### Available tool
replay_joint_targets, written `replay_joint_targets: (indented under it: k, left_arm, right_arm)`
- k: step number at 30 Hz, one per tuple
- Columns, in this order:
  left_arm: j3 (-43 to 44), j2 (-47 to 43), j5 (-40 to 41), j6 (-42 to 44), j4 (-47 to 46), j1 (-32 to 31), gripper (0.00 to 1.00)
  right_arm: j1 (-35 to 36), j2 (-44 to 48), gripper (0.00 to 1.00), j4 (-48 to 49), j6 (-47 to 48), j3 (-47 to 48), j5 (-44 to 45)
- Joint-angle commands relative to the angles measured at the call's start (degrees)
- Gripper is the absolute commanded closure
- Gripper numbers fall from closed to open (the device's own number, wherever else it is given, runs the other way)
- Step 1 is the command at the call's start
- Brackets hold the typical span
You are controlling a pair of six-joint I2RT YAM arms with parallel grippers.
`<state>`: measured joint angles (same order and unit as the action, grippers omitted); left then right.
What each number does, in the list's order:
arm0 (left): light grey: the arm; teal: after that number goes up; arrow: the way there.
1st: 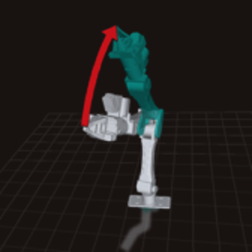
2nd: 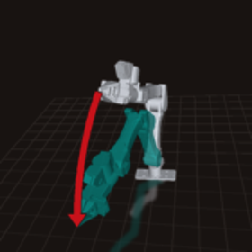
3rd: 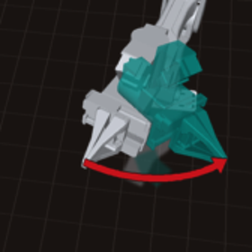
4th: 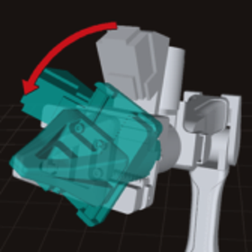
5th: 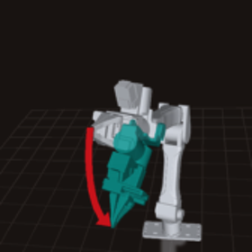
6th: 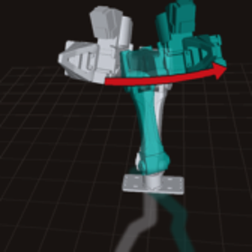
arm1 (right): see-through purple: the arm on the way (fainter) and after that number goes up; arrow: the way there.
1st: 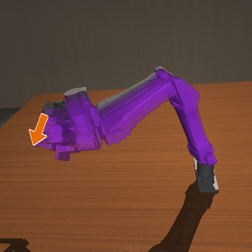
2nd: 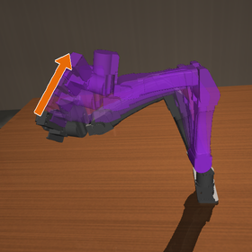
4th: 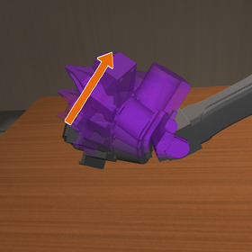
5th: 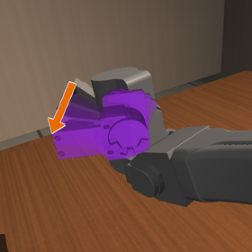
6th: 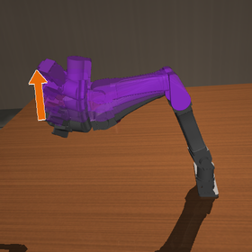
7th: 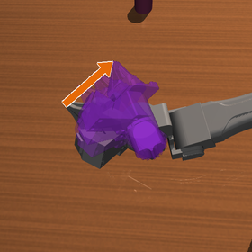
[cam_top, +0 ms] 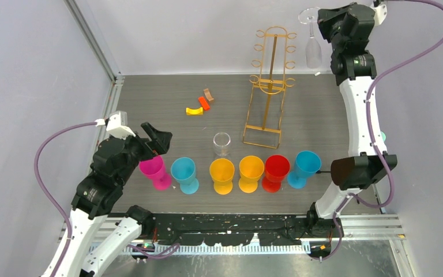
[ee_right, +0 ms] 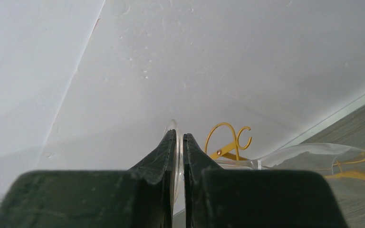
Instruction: Take the wine glass off the wine glass rack
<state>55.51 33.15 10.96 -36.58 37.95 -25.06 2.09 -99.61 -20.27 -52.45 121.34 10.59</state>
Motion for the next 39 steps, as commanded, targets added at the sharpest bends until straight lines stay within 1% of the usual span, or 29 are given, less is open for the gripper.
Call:
replay_joint_targets:
  k: [1,10,17,23,29,31,35,39]
  left_arm:
    - [2.6,0.9,-2.2,1.1,-3.3,-0.1,0.0]
    - [3.3,2.4,-5.1,1.7,-6.5,-0.1,0.0]
    - [5.0,3.8,-8.0,2.8,-10.2,-0.1,0.0]
    - [7.5,4.8,-7.2,4.9,-12.7,-0.1,0.0]
    - [9.1,5.6,-6.7,6.2,-15.8,-0.1,0.0]
    - [9.5,5.9,-6.9,6.7,-17.1,-0.1,0.0]
    - [10.2,6.8,-8.0,8.4,-20.3,-0.1,0.0]
    - [10.3,7.1,-9.9,11.5,-23.8,-0.1,0.0]
  right_arm:
    - [0.2,8.3,1.0,0.7,-3.0,-2.4,-4.3]
    - [0.2,25.5,1.0,-3.1,-3.8,-11.6,-12.5]
    - [0.1,34.5,1.0,-1.3,-7.9,-16.0,-19.0]
    - [0.2,34.9,1.0,6.2,-17.1,-16.3,-28.8]
    - [1.5,33.2,1.0,13.9,-25.6,-17.2,-32.3]
    - [3.5,32.4,1.0,16.2,-26.5,-17.9,-31.7]
    - [12.6,28.7,1.0,18.0,-25.0,-17.2,-29.9]
    - [19.1,24.1,1.0,19.1,-24.1,-16.3,-28.2]
